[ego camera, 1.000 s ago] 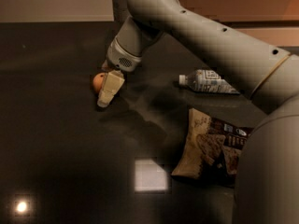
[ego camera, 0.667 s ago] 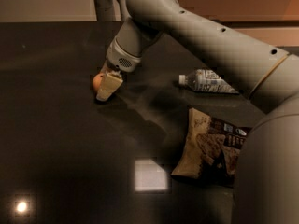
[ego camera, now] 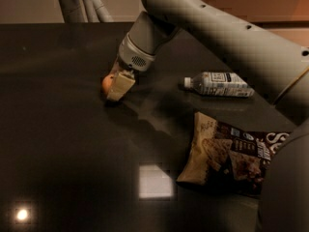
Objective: Move orange near brown chip bag
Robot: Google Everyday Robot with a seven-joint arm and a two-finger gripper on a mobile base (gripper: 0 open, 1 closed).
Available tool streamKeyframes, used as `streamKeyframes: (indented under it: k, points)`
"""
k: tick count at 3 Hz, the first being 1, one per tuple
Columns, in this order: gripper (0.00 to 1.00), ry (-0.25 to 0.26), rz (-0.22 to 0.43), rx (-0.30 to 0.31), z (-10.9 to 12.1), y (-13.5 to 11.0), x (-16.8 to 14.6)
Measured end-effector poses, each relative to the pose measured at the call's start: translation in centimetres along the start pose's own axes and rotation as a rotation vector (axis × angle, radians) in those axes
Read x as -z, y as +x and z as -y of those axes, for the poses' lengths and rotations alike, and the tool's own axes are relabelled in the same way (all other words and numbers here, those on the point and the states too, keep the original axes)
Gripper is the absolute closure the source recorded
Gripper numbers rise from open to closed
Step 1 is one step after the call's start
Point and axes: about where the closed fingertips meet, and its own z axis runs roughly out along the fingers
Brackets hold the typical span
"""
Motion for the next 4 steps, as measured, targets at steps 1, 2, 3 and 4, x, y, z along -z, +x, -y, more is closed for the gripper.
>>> streamKeyframes:
  k: [1,2,3,4]
  points:
    - [1.00,0.017,-0.024,0.007,-1.6,1.6,3.3]
    - [1.00,0.031,-0.060,-0.011,-3.7,4.4,6.7]
    - [1.00,0.024,-0.066,-0.024,-6.4,6.9,8.7]
    - [1.00,0.021,-0.058,-0.043,-8.7,8.9,10.0]
